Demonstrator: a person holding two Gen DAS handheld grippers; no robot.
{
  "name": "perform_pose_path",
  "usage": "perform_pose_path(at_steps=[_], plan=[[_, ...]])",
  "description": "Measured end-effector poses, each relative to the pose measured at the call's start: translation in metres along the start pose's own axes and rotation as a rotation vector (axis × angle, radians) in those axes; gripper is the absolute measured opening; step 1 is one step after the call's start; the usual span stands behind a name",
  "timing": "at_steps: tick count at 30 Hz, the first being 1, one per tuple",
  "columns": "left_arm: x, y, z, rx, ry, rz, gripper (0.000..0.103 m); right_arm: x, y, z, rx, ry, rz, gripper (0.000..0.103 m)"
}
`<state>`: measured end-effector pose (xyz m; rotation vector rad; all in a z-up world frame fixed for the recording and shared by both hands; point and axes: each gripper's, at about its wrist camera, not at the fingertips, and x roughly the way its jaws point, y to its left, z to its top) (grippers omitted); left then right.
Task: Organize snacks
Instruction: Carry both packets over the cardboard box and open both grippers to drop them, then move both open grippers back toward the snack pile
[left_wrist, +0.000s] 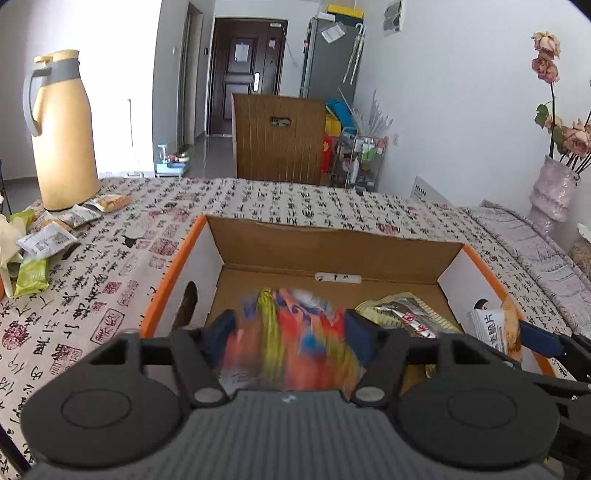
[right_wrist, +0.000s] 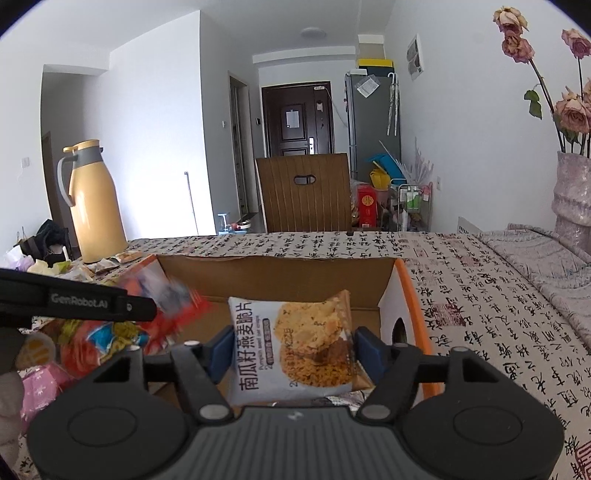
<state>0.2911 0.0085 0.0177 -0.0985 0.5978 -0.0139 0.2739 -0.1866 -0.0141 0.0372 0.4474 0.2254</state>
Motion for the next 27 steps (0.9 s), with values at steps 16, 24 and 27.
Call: perform_pose_path(at_steps=[16, 24, 27], plan=[[-0.019, -0.001, 0.001, -0.009, -0.072, 0.011, 0.103, -0.009, -0.009, 0.002, 0.052, -0.051, -0.001, 0.103], [-0.033, -0.003, 0.004, -0.022, -0.087, 0.006, 0.103, -0.019, -0.009, 0.007, 0.048, -0.075, -0.001, 0.103], [-0.039, -0.004, 0.007, -0.029, -0.095, 0.009, 0.103, -0.026, -0.009, 0.011, 0.047, -0.086, -0.004, 0.103]])
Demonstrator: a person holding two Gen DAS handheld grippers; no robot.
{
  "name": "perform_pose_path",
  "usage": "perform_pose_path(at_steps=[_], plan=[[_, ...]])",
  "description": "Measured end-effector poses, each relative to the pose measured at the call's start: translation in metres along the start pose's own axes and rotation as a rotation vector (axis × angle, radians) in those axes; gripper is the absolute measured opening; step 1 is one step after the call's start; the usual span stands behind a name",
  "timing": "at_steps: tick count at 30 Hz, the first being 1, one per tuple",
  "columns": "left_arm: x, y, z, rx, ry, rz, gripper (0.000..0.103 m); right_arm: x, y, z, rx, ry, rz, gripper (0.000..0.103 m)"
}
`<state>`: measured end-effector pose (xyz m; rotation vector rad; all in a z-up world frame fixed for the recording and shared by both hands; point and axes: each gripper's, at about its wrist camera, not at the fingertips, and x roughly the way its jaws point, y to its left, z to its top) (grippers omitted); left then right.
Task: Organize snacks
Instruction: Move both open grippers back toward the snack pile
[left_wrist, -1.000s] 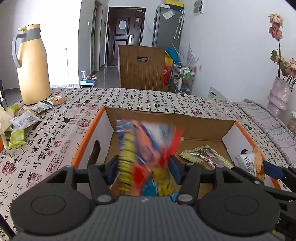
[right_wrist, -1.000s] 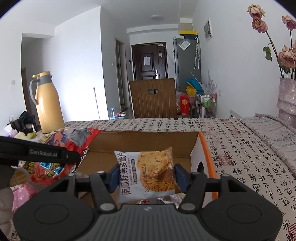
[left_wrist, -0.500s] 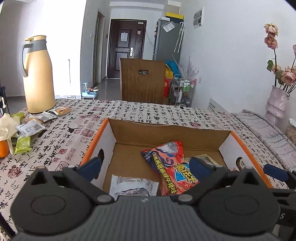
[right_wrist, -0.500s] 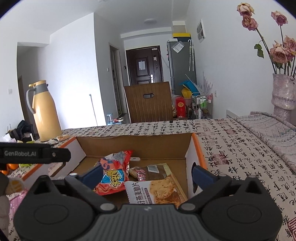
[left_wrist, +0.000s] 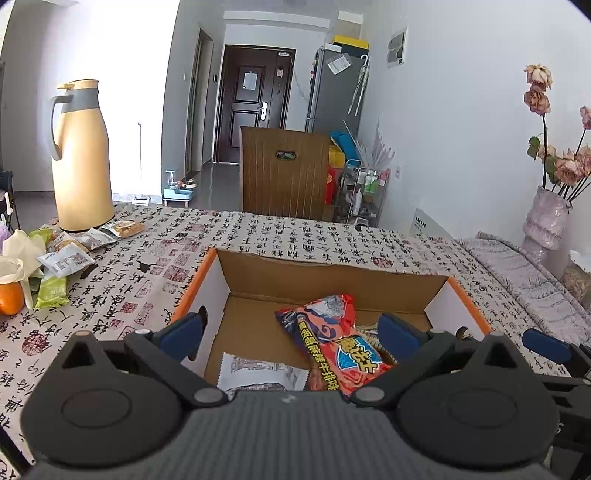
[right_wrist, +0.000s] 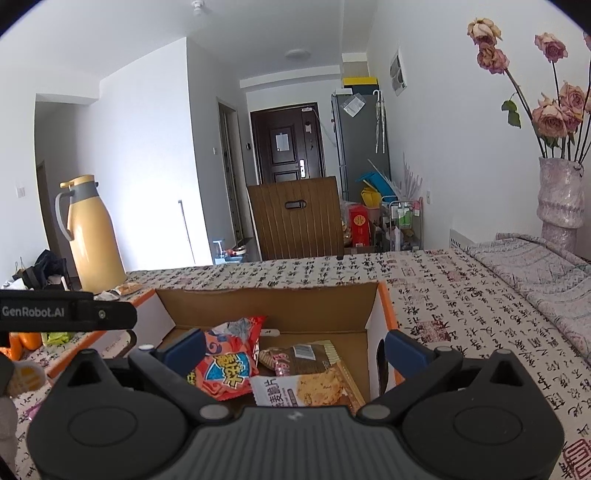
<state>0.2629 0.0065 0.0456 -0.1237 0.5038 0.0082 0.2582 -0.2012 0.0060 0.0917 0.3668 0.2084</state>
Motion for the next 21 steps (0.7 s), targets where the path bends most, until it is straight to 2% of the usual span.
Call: perform_pose_path(at_steps=[11, 21], plan=[[-0.036, -0.005, 0.0, 0.002, -0.028, -0.003, 0.103, -0.033, 0.008, 0.005, -0.02, -0.027, -0.001, 0.103], [-0.072, -0.001, -0.018, -0.01, -0.029, -0.004, 0.103, -0.069, 0.015, -0.008, -0.021, -0.014, -0.002, 0.103]])
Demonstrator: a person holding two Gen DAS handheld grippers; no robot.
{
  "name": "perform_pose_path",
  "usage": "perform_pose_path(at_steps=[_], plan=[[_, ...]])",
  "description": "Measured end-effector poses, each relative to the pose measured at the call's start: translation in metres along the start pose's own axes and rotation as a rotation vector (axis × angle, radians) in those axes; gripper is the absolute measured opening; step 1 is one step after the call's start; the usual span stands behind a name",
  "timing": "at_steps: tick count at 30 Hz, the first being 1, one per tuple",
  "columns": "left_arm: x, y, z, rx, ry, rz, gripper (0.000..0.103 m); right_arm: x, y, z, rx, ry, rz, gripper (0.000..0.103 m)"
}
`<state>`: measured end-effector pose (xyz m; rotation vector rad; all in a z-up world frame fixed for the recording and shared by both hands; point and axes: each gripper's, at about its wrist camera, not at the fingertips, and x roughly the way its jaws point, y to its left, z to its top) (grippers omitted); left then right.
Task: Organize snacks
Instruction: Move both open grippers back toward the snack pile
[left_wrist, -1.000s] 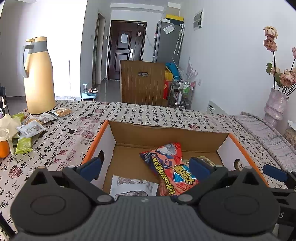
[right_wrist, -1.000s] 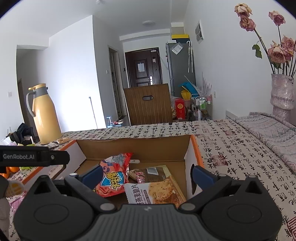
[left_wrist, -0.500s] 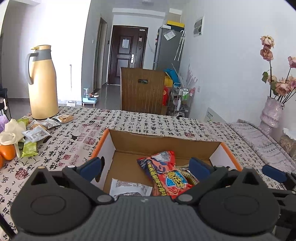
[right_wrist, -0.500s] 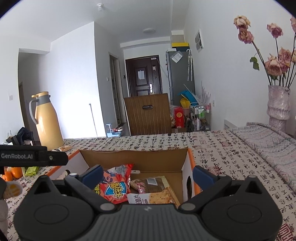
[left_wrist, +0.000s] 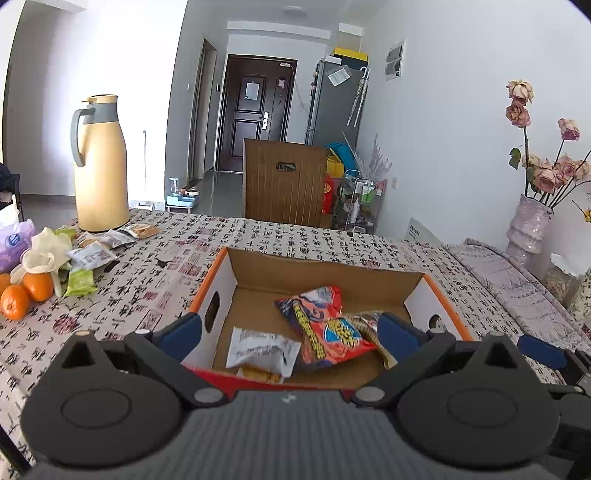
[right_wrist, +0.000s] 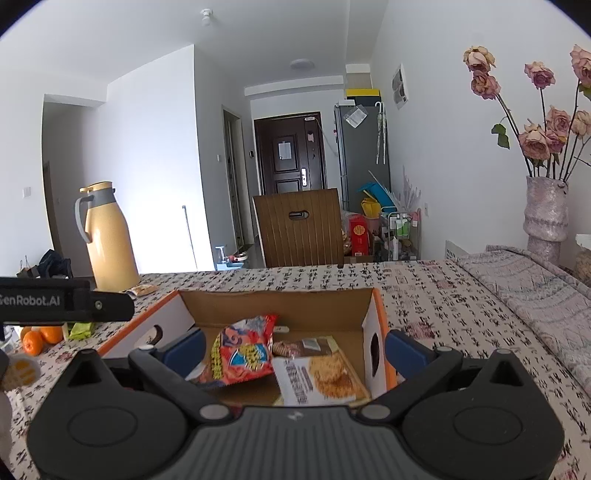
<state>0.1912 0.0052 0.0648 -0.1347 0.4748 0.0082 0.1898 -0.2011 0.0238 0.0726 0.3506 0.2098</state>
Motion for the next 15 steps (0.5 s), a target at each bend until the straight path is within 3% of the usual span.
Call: perform_pose_path(at_steps=[15], plan=[[-0.024, 0.022, -0.037, -0.007, 0.052, 0.008, 0.103, -0.036, 0.005, -0.034, -0.018, 0.063, 0.003, 0.103]])
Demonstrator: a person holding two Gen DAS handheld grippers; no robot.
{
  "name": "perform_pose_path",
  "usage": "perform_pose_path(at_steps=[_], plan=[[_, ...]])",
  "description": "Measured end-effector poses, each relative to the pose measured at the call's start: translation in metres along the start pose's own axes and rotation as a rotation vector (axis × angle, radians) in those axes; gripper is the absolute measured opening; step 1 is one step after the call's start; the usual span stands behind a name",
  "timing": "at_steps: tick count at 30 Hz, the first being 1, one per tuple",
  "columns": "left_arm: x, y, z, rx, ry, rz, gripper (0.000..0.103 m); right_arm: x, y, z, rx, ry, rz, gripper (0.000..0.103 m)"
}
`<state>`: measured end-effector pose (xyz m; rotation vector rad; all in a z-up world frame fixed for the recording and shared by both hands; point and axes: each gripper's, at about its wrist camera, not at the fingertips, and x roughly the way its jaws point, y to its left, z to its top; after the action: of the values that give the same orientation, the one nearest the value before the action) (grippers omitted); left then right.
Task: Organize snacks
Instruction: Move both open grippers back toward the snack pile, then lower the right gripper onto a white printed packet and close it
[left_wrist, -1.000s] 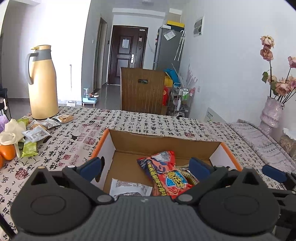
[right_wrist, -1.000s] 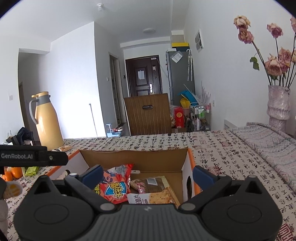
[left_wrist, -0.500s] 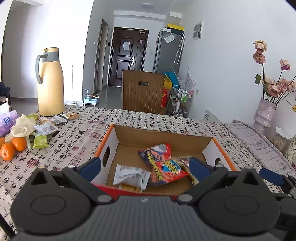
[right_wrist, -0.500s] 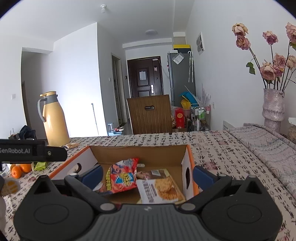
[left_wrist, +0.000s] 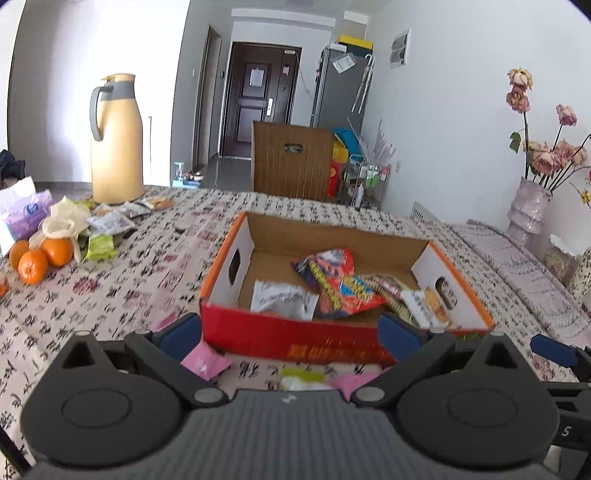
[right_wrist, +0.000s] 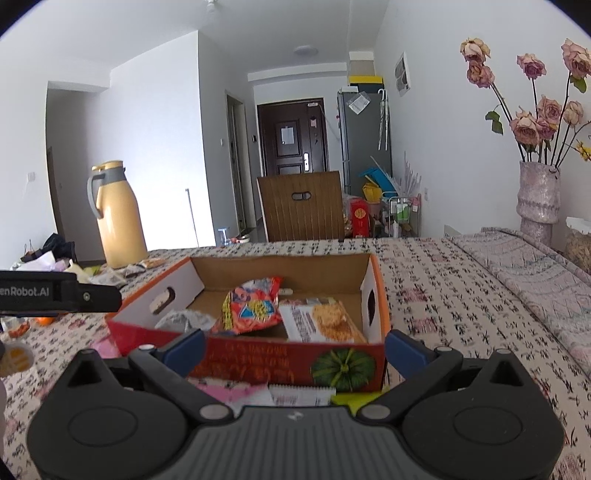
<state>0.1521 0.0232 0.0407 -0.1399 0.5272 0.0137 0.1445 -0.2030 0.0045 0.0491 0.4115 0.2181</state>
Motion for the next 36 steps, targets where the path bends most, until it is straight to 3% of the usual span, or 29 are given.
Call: perform_pose_path(at_steps=[17, 25, 36], plan=[[-0.011, 0.026, -0.056, 0.028, 0.051, 0.018, 0.103, -0.015, -0.004, -0.043, -0.013, 0.095, 0.003, 0.103], [-0.01, 0.028, -0.062, 0.035, 0.064, 0.004, 0.103, -0.01, -0.007, -0.056, -0.02, 0.131, -0.005, 0.103], [-0.006, 0.025, -0.063, 0.044, 0.077, 0.001, 0.103, 0.015, 0.008, -0.047, -0.086, 0.162, 0.041, 0.087]])
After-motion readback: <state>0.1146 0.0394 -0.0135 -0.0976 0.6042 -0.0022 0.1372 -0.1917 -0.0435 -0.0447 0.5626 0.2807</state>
